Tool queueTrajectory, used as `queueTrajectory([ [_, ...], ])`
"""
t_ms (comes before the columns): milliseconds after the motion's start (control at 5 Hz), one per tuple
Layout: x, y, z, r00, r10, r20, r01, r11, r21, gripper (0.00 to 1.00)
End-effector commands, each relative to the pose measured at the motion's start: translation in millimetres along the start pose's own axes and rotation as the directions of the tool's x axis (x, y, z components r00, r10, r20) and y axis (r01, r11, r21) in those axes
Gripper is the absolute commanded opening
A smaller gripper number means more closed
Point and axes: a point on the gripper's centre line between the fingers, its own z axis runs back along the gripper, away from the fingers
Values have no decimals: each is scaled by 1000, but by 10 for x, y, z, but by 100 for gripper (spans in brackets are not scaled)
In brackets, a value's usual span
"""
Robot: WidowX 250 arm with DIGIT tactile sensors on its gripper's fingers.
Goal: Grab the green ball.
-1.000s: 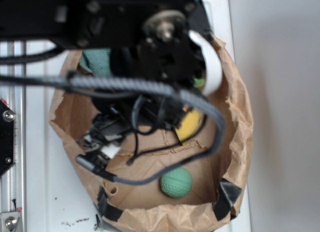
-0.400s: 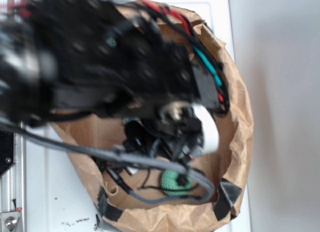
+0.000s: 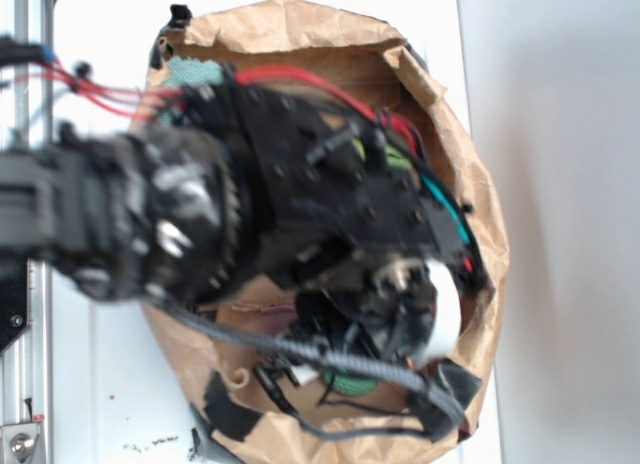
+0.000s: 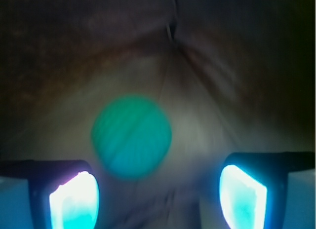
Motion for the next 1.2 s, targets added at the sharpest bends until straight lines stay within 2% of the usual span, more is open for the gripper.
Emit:
queueTrajectory([
  [0,364,-319,8,987,-110,120,118,991,-61,100],
  [200,392,-390,70,982,-106,159,127,983,-131,100],
  [400,400,-449,51,981,-116,156,140,978,-155,100],
  [600,359,-490,-55,985,-121,122,140,978,-157,0],
  [1000,304,-422,-60,988,-99,116,116,981,-153,0],
])
